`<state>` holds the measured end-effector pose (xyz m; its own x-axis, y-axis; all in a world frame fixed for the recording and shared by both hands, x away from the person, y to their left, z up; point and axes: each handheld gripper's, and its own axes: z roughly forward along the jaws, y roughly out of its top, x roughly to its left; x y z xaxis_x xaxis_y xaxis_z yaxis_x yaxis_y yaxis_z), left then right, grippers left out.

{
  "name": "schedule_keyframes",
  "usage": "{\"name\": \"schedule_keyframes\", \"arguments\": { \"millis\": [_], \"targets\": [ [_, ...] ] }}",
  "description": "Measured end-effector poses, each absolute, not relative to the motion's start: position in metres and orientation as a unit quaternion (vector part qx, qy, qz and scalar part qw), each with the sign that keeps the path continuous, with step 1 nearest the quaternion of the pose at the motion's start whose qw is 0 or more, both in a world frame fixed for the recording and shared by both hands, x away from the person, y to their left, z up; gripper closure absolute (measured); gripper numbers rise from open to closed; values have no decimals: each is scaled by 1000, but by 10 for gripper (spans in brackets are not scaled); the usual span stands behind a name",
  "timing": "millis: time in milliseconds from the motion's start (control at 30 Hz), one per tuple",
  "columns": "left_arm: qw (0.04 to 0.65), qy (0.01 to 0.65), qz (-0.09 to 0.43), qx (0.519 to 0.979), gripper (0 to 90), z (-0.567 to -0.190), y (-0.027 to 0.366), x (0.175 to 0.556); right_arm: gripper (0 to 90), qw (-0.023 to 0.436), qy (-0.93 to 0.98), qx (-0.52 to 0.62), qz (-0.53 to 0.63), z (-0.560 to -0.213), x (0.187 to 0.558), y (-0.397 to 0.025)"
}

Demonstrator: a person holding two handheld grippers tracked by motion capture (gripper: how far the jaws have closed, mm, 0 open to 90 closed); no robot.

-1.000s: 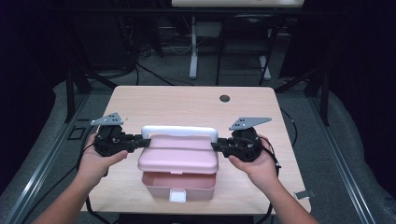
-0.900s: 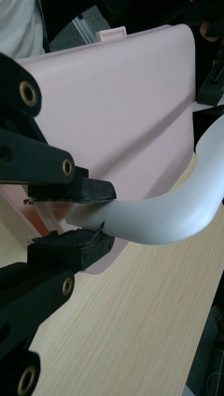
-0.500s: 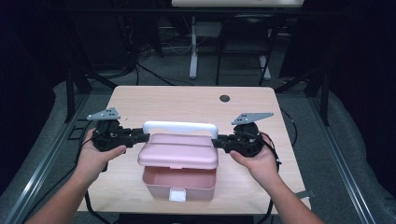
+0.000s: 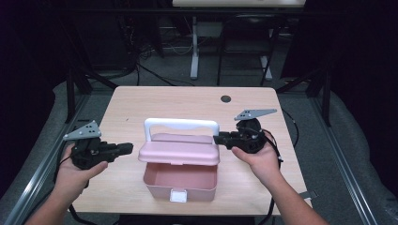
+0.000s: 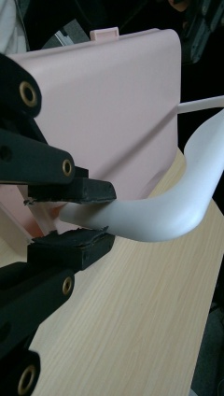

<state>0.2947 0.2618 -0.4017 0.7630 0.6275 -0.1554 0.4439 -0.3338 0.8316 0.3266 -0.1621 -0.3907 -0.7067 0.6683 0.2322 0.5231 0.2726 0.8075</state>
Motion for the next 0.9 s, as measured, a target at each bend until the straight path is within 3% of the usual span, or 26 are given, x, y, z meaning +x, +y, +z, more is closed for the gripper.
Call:
{"name": "schedule_keyframes", "arguments": {
  "millis": [367,900],
  "targets": [
    [463,329,69,820,899,-437,246,289,759,79,795,373,472,-391,326,-163],
    [461,299,43,834,900,-444,224,278,768,78,794,374,472,-392,329,-164]
  ]
}}
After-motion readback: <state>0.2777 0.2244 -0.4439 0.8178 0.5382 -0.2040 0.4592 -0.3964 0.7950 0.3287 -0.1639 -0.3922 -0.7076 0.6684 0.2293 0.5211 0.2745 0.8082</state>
